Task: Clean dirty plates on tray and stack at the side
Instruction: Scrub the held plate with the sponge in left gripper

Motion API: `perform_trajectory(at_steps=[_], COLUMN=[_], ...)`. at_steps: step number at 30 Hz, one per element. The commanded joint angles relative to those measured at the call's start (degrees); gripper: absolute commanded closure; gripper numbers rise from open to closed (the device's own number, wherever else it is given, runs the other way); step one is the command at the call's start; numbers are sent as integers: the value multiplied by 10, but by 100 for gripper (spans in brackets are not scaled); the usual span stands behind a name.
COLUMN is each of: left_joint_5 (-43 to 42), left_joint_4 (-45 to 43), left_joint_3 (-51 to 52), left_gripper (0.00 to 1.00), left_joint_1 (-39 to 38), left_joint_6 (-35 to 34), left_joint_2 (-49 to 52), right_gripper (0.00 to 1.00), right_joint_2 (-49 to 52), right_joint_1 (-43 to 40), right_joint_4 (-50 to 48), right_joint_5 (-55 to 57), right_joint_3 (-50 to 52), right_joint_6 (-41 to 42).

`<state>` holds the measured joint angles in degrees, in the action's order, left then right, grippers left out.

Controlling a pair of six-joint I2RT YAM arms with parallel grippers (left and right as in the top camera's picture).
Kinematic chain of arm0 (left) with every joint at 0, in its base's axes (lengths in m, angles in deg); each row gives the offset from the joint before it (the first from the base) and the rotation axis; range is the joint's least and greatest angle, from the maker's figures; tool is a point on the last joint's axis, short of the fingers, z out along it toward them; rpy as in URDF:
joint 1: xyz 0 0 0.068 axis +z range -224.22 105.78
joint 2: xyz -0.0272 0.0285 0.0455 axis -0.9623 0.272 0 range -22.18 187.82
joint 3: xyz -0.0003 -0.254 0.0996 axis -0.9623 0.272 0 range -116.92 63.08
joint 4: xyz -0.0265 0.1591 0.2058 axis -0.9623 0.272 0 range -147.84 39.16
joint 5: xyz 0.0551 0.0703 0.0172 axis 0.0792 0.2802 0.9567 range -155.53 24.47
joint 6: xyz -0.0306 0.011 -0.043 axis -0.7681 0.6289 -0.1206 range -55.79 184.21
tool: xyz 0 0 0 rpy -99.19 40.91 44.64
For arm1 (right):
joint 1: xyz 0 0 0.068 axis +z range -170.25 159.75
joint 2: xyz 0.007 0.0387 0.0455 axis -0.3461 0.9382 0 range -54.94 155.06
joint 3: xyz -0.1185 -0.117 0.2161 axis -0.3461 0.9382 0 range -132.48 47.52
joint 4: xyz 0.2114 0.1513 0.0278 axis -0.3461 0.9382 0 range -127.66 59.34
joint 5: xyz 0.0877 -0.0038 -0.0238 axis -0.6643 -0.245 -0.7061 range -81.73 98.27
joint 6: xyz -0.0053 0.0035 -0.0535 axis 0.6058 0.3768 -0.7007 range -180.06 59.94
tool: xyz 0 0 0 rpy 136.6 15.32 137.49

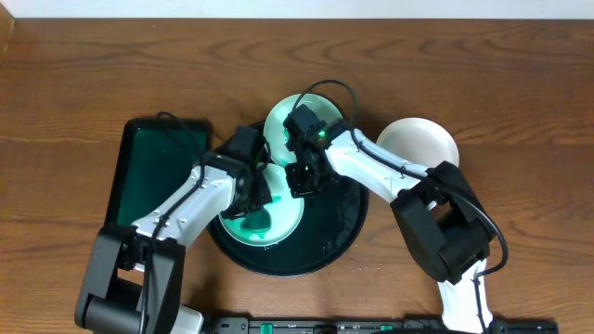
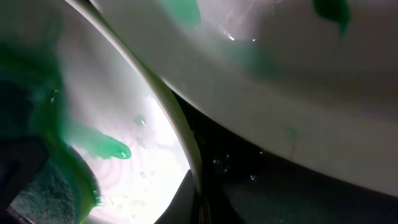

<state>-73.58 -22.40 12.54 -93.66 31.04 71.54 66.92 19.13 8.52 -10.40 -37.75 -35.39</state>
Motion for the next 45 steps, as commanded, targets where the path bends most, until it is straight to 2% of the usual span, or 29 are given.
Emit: perform_trajectory(at_steps=[1, 3, 5, 7, 9, 14, 18, 19, 20, 21, 23, 28, 29, 31, 32, 34, 35, 36, 38, 40, 41, 43, 45], left_joint_5=[-63, 45, 130, 212, 238, 107, 69, 36, -45, -80, -187, -193, -152, 83, 132, 126, 94, 57, -89, -188, -210, -174, -84], left_joint_4=[-25, -16, 31, 121, 162, 102, 90, 85, 70, 63, 51, 37, 42, 127, 151, 155, 151, 144, 94, 53, 26, 4, 5], left_joint_3=[22, 22, 3, -49, -83, -86, -86, -86, -86, -86, -86, -86, -86, -86, -84, -80, -80, -80, -80, -80, -80, -80, -80], left_gripper=[93, 93, 93, 93, 93, 93, 93, 93, 92, 93, 93, 93, 93, 93, 93, 93, 93, 93, 93, 93, 93, 93, 93], left_joint_1=[-18, -11, -3, -2, -2, -3, -7, -7, -9, -11, -22, -24, -22, -21, -21, -22, -22, -22, -22, -22, -22, -21, -14], left_joint_6=[120, 28, -46, -81, -78, 1, 17, 40, 113, 141, 247, 254, 199, -92, -167, -205, -204, -174, -23, 69, 99, 97, 47], left_joint_2=[17, 17, 17, 17, 17, 32, 77, 90, 96, 96, 96, 96, 96, 96, 96, 96, 96, 96, 96, 96, 96, 96, 96], right_gripper=[99, 99, 99, 99, 99, 99, 99, 99, 99, 99, 99, 99, 99, 99, 99, 99, 99, 99, 99, 99, 99, 99, 99], right_joint_2=[10, 10, 10, 10, 10, 10, 10, 10, 10, 10, 10, 10, 10, 10, 10, 10, 10, 10, 10, 10, 10, 10, 10], right_joint_1=[-1, -1, -1, -1, -1, -1, -1, -1, -1, -1, -1, -1, -1, -1, -1, -1, -1, -1, -1, -1, -1, -1, -1], right_joint_4=[-5, -3, -3, -3, -3, -3, -3, -3, -3, -3, -3, -3, -3, -3, -2, -2, -2, -2, -3, -3, -2, -1, -1], right_joint_5=[-18, -17, -17, -17, -17, -17, -17, -15, -15, -15, -15, -13, -13, -13, -13, -13, -13, -13, -13, -13, -13, -13, -13], right_joint_3=[3, 3, 3, 3, 3, 3, 3, 3, 3, 3, 3, 3, 3, 3, 3, 3, 3, 3, 3, 3, 3, 3, 3], right_joint_6=[-11, -11, -11, -12, -12, -12, -12, -12, -12, -12, -12, -12, -12, -12, -12, -12, -14, -14, -14, -14, -14, -14, -14])
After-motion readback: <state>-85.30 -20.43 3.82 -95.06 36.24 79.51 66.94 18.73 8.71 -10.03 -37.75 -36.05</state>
